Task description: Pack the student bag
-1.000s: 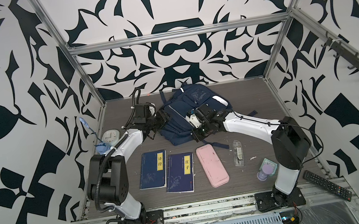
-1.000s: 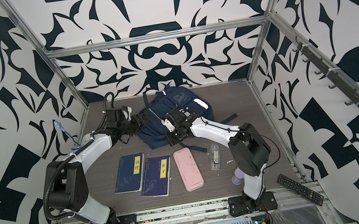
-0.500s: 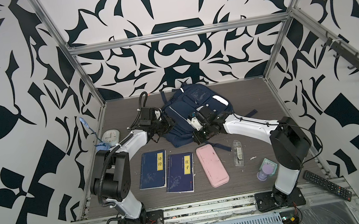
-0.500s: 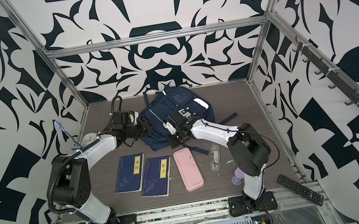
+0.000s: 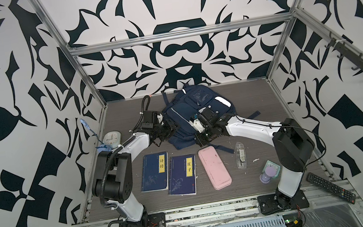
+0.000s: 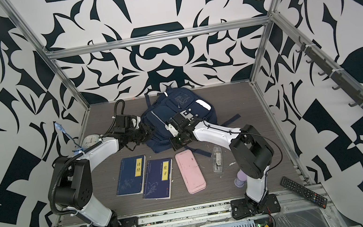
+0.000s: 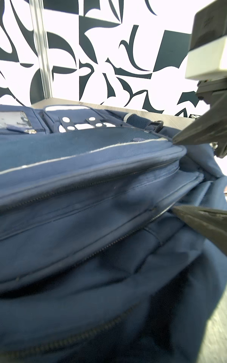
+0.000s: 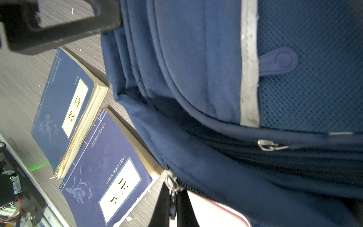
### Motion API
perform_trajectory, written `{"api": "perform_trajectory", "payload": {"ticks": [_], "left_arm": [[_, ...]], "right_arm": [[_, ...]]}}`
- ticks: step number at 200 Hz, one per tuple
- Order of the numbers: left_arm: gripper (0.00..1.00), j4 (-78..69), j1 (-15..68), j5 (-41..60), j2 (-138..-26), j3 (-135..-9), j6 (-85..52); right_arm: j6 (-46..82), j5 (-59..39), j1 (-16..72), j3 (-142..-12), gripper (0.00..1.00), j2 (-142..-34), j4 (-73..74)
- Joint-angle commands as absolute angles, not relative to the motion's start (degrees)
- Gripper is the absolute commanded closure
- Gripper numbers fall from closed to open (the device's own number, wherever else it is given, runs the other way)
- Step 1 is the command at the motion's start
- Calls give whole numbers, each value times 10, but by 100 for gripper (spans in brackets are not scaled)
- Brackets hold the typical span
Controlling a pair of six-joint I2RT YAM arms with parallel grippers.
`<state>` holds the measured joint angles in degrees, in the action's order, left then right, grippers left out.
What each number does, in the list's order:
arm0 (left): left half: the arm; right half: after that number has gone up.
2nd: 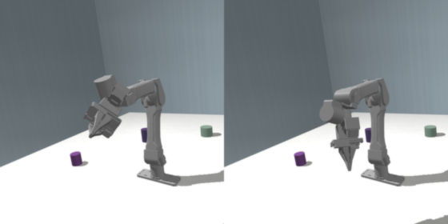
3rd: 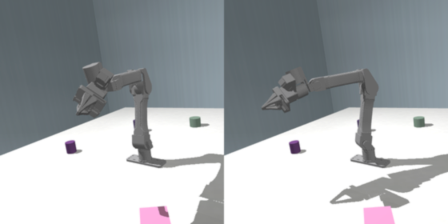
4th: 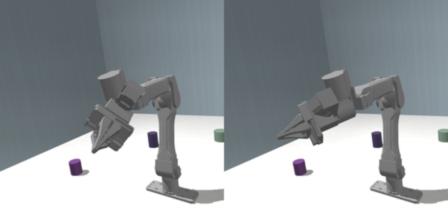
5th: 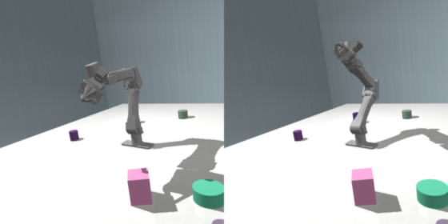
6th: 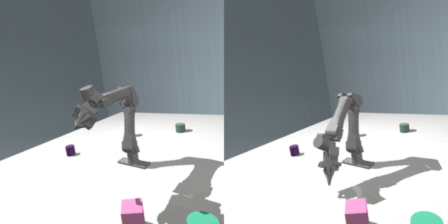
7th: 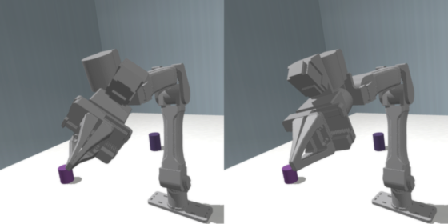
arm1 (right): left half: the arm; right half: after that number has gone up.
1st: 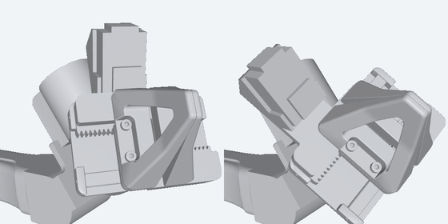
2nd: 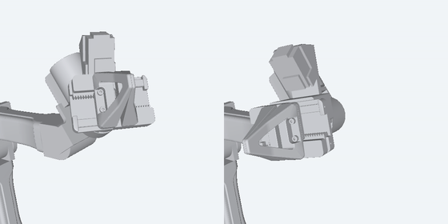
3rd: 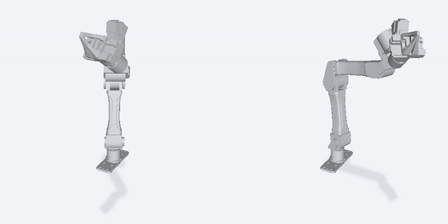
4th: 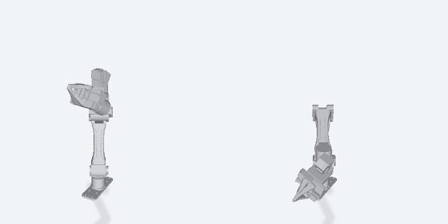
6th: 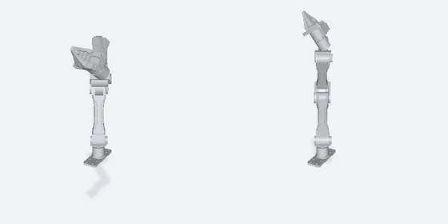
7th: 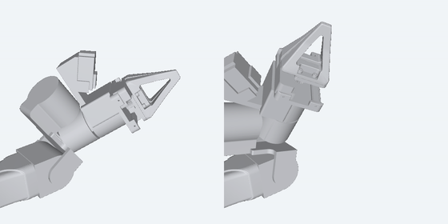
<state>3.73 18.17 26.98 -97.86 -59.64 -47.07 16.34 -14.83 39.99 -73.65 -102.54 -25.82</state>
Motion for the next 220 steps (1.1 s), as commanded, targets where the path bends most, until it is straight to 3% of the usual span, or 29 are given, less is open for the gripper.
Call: {"api": "perform_trajectory", "payload": {"ticks": [1, 69, 125, 154, 220], "left_arm": [[47, 56, 186, 272, -1005, -616, -469], [51, 59, 199, 265, -1035, -638, -489], [87, -36, 210, 304, -1038, -627, -544], [98, -66, 207, 303, -1015, -637, -572], [100, -119, 207, 307, -994, -681, -630]], "right_arm": [[164, -150, 401, -741, 100, -1006, -248], [160, -140, 408, -731, 100, -1018, -241], [155, -136, 409, -729, 100, -1022, -237], [155, -138, 409, -726, 100, -1016, -241], [165, -163, 424, -714, 100, -1008, -215]]}}
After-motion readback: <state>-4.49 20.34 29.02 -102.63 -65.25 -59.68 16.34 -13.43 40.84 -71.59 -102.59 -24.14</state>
